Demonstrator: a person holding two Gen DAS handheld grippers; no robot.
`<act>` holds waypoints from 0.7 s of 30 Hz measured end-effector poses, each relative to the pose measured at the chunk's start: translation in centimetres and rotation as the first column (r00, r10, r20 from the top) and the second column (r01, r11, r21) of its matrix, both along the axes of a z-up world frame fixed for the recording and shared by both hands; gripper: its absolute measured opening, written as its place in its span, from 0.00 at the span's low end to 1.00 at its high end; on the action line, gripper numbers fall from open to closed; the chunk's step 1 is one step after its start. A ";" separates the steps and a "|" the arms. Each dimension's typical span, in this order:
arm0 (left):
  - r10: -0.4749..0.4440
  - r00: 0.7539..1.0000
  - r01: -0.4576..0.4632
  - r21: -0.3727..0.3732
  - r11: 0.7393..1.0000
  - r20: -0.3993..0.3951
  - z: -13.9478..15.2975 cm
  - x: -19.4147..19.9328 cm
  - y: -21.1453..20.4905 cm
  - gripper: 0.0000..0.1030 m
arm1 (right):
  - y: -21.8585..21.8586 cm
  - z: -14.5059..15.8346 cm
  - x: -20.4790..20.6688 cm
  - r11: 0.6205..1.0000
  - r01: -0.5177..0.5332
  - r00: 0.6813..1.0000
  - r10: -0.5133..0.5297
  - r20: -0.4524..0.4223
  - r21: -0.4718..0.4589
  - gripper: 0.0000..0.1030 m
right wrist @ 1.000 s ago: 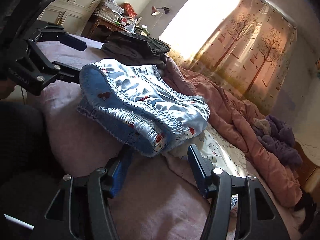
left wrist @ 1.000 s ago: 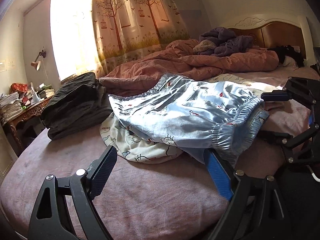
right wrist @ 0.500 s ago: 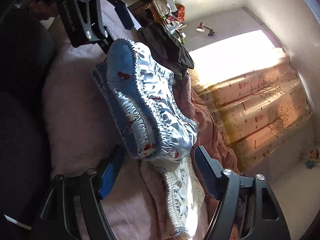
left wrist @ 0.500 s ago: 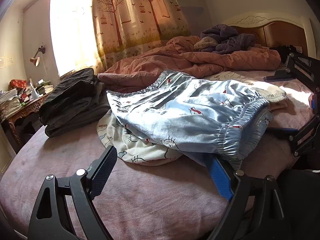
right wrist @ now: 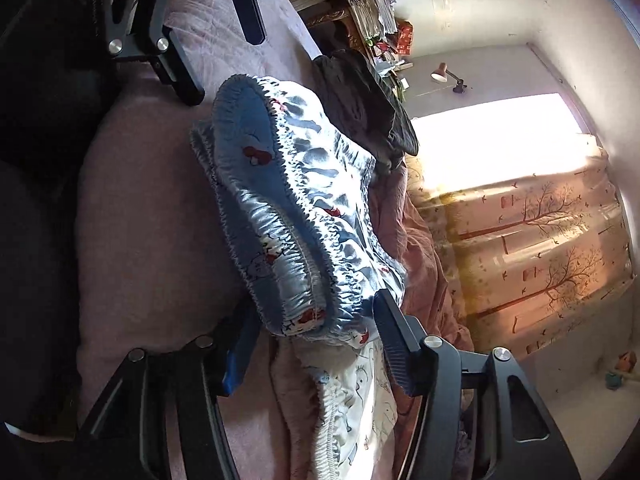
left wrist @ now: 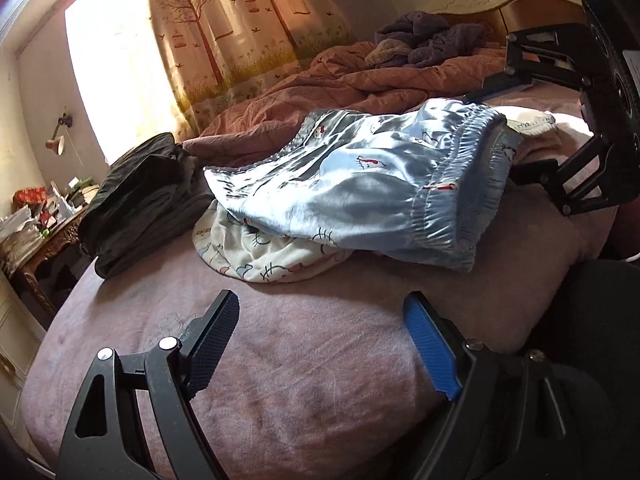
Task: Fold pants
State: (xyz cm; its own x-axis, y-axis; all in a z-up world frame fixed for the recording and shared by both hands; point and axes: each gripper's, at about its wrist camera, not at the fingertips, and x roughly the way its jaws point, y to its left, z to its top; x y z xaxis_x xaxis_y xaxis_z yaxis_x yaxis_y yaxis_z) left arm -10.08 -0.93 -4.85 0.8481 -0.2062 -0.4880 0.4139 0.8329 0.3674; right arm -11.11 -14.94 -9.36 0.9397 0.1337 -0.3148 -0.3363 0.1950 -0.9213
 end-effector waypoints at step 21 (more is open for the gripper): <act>-0.291 0.928 0.246 0.204 0.948 0.235 -0.2 -0.4 -2.2 0.72 | -1.0 2.3 2.0 0.983 -0.033 0.993 0.053 -0.104 0.183 0.22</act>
State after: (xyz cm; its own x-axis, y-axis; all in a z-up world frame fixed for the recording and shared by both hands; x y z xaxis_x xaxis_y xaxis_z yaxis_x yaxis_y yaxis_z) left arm -10.51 -3.13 -5.09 0.8734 -0.3783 -0.3068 0.4852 0.6208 0.6158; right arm -9.13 -15.90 -7.06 0.8939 0.2370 -0.3806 -0.4432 0.3382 -0.8302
